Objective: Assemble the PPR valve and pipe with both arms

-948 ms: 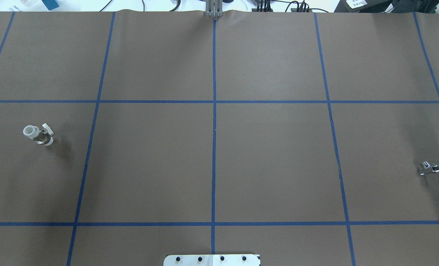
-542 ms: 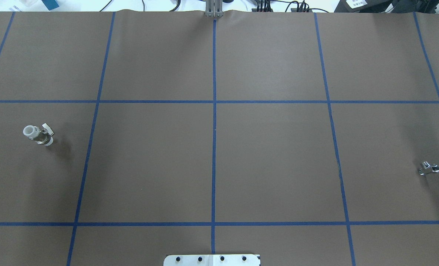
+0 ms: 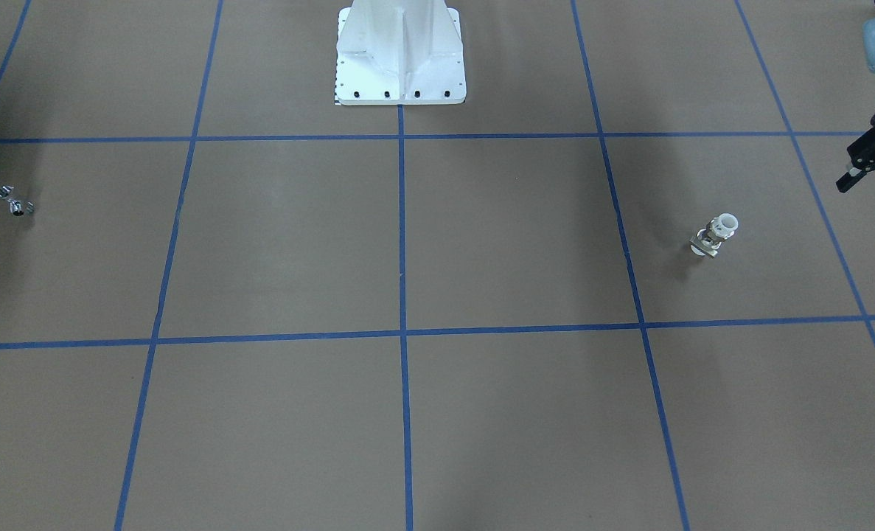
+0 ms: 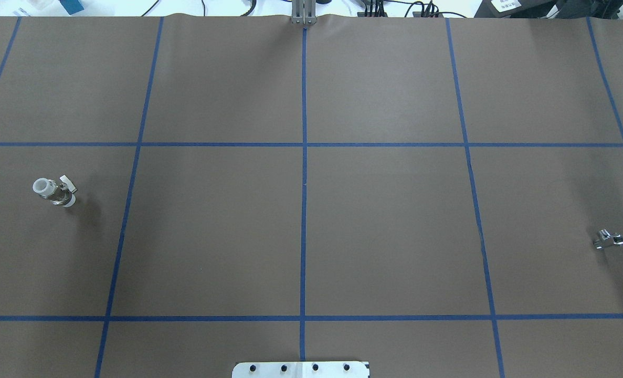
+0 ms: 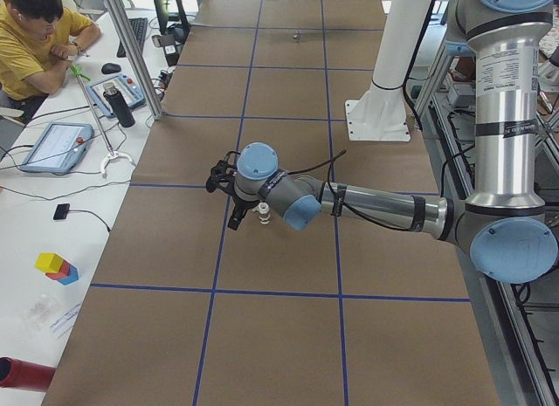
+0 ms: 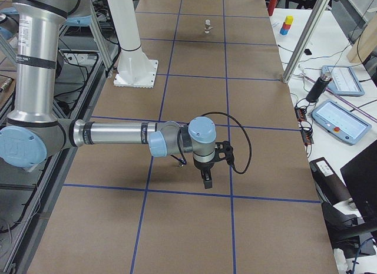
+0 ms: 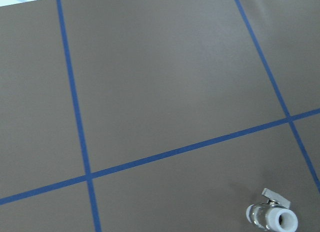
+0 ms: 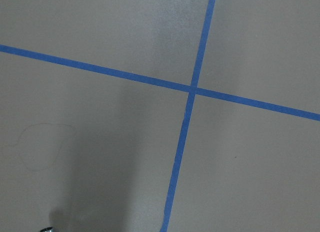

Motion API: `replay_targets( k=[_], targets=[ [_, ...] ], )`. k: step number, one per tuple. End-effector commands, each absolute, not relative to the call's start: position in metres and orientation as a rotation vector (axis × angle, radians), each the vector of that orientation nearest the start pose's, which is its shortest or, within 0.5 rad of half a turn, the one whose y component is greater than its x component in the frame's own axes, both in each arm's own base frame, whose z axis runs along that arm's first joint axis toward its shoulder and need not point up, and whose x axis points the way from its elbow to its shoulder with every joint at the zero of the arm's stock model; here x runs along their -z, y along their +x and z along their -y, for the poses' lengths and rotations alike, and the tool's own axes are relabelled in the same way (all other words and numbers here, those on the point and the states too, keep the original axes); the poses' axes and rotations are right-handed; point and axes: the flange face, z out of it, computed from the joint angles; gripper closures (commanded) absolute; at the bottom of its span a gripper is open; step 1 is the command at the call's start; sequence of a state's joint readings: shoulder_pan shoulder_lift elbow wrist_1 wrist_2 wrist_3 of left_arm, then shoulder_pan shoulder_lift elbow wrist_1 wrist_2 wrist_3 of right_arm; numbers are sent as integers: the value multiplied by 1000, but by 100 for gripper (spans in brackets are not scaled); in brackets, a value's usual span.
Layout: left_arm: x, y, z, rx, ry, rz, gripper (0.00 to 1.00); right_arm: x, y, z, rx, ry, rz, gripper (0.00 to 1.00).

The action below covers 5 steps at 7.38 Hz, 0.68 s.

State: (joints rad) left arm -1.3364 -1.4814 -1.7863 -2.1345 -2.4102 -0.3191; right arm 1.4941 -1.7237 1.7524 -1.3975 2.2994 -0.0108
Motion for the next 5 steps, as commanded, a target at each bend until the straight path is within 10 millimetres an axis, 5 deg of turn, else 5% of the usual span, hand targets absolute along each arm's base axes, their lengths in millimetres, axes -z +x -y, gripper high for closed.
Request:
replay_targets(
  k=[1,3,4,5],
  targets=[
    [-527,121,472,-272,415,-822,0,-625,33,443,156,167,733,0],
    [-509,214,463,-220,356,-814,0,-626,33,443,155,165,733,0],
    [-509,242,454,-234,360,-786,0,-627,33,443,155,164,733,0],
    [-511,248,452,-243,354,-783,0,-626,33,444,155,165,733,0]
  ],
)
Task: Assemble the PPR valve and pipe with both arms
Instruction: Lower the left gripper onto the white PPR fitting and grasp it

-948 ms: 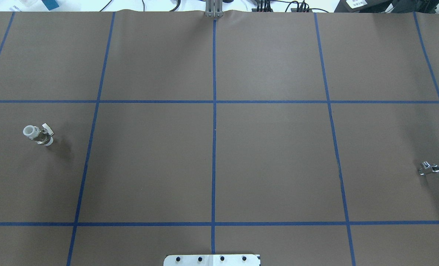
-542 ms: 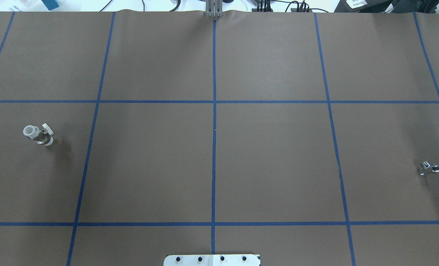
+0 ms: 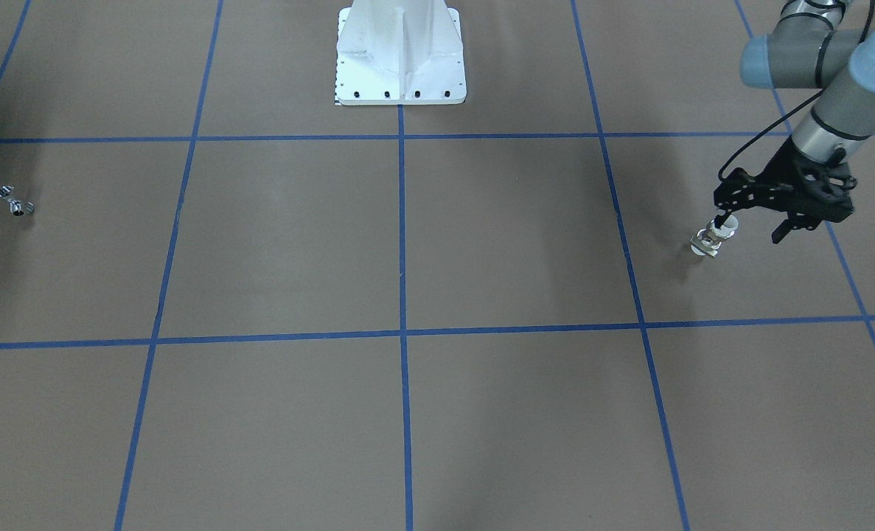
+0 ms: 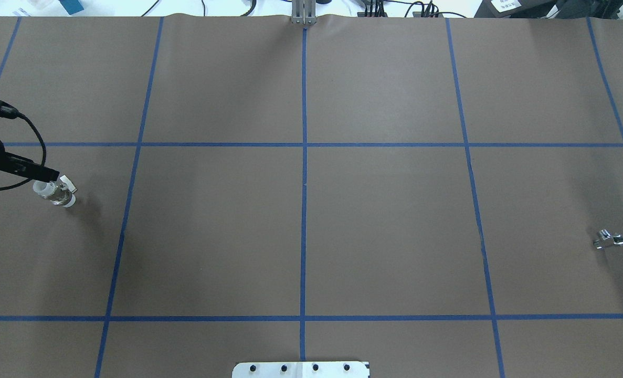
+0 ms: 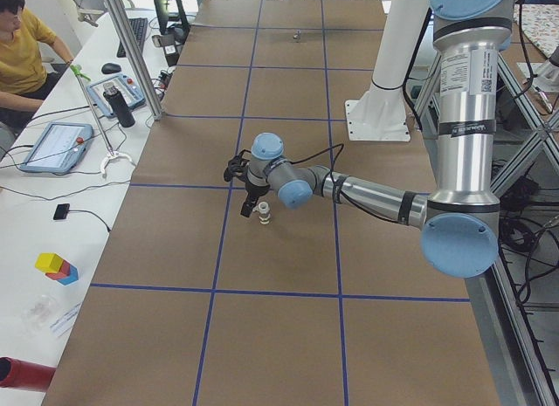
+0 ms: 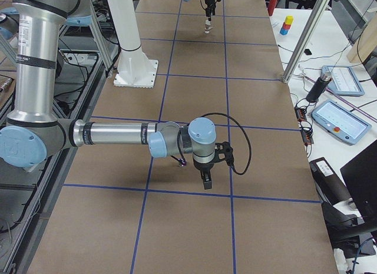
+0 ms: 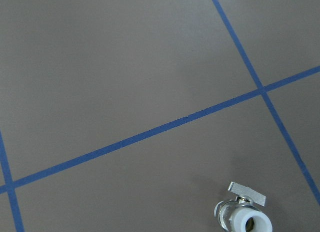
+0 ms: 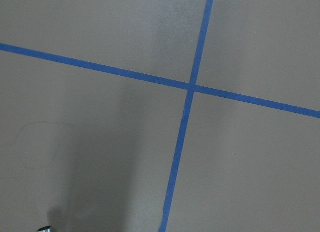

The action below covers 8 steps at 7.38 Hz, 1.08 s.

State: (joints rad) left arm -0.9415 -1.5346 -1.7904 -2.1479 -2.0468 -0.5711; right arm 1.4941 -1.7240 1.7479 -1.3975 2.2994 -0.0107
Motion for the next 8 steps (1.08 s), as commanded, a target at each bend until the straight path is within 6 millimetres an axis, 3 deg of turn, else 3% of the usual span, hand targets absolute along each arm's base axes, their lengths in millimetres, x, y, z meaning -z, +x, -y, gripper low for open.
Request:
replay_targets(
  k=[1,4,6,7,8],
  targets=[
    [-516,249,451,-245,345,-779,0,-627,33,443,155,164,733,0],
    [-529,249,448,-253,321,-769,3,-626,33,444,155,165,733,0],
    [-533,251,447,-253,313,-766,13,-626,33,444,155,165,733,0],
    [-533,252,446,-256,311,-766,33,-626,33,444,155,165,733,0],
    [-534,254,445,-257,307,-767,73,-626,33,444,155,165,733,0]
  ],
)
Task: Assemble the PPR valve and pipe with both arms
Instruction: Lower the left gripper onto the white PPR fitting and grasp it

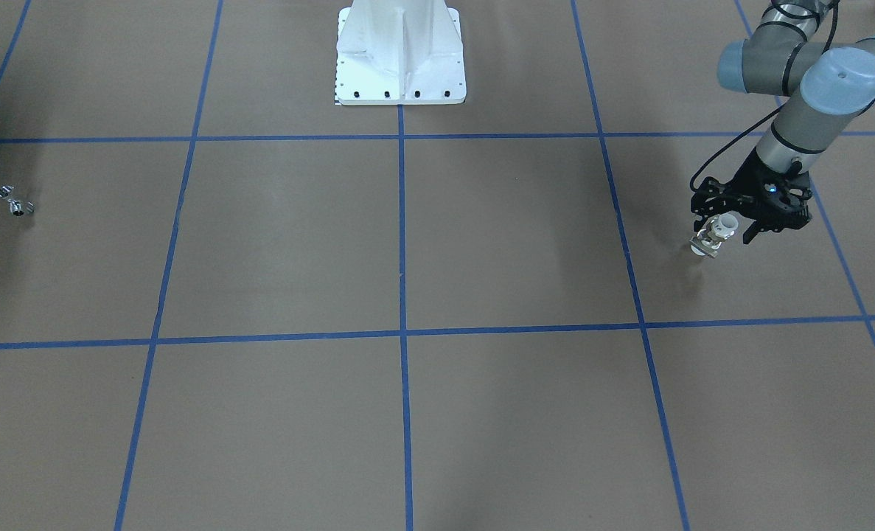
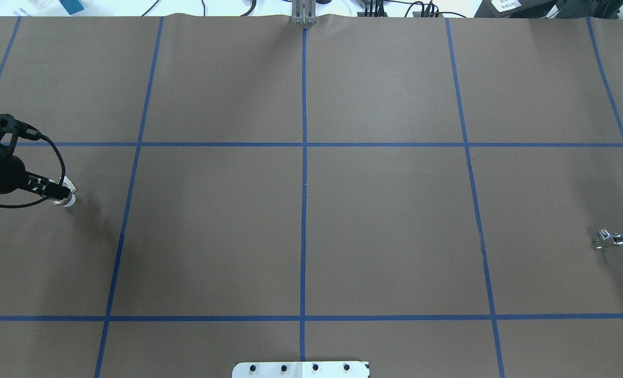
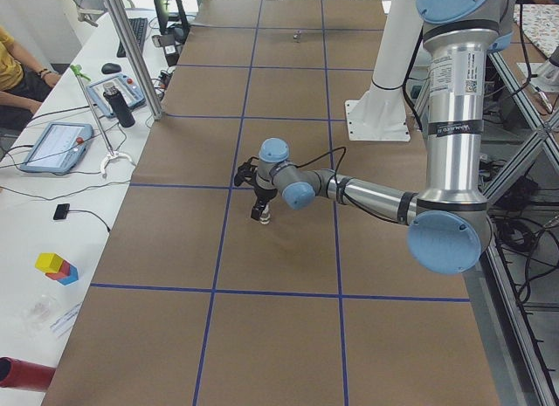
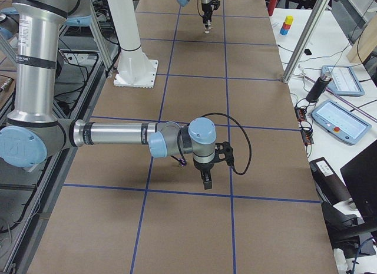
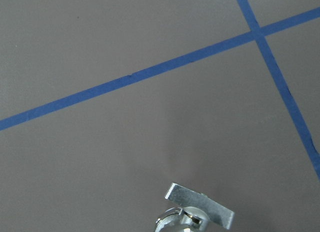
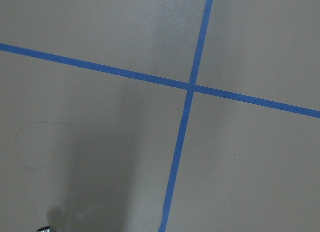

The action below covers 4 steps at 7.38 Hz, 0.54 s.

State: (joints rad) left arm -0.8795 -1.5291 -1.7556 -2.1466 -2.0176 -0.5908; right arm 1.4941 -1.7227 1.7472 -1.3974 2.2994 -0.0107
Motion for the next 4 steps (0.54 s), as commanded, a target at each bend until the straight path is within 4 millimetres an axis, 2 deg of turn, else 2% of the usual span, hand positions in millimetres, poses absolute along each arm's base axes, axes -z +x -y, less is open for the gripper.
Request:
replay_targets(
  k=[1,3,4],
  targets=[
    [-532,253,444,-258,311,-769,100,-626,33,445,156,167,733,0],
    [-525,251,442,-257,318,-776,100,-623,33,448,158,172,733,0],
    [-510,250,440,-256,326,-798,100,-623,33,448,158,172,733,0]
  ],
)
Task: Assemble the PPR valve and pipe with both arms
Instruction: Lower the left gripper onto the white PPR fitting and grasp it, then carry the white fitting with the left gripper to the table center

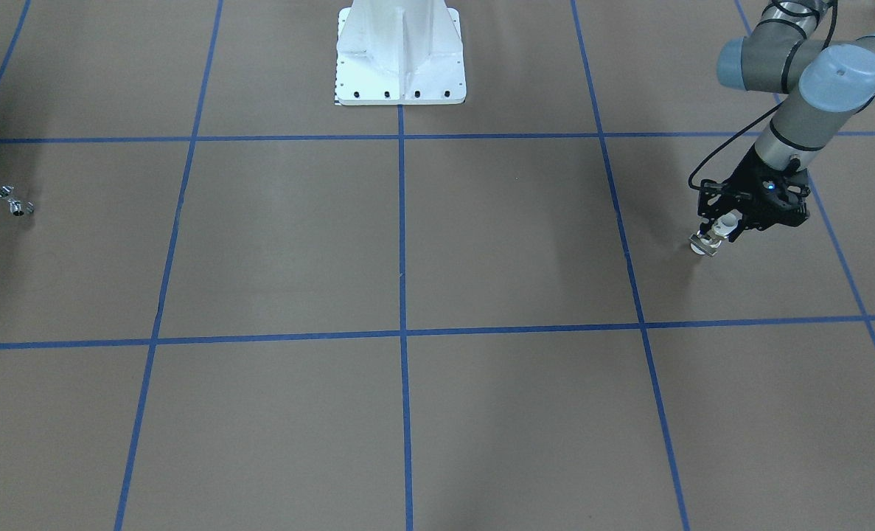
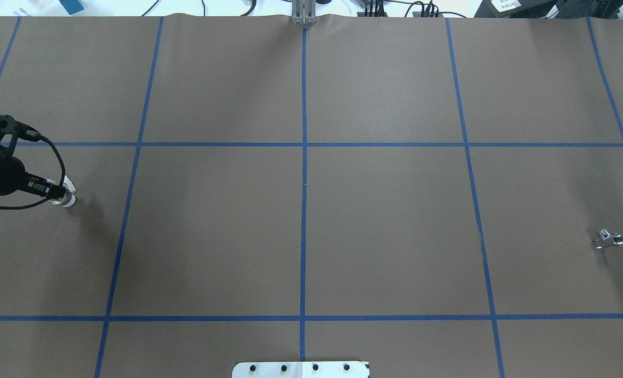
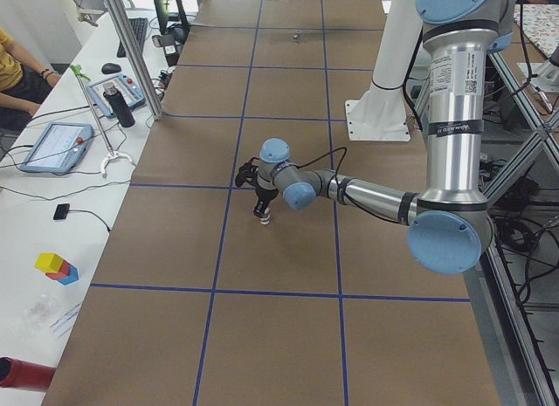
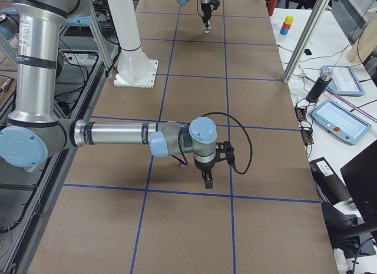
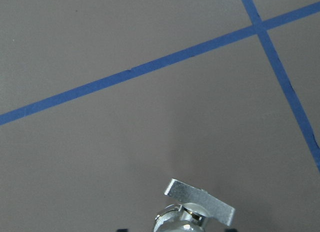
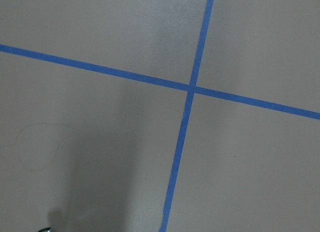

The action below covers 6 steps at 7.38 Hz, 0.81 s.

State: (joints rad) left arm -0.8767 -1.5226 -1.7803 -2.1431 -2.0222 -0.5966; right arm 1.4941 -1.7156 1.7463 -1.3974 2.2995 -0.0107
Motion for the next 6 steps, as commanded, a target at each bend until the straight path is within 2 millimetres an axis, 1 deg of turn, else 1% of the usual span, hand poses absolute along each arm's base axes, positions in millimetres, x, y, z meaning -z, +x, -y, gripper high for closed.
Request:
replay_targets(
  k=[1,2,4,5,6],
  targets=[
    [-501,253,442,-214,310,-824,100,-623,33,448,158,172,733,0],
    [-491,258,447,-128,285,-847,100,-623,33,448,157,172,734,0],
    [-457,274,465,103,204,-896,100,-622,33,448,157,173,734,0],
    [-436,285,479,227,171,-887,100,-622,33,448,157,173,734,0],
    [-413,302,487,340,120,-882,100,-622,32,448,158,171,743,0]
  ],
)
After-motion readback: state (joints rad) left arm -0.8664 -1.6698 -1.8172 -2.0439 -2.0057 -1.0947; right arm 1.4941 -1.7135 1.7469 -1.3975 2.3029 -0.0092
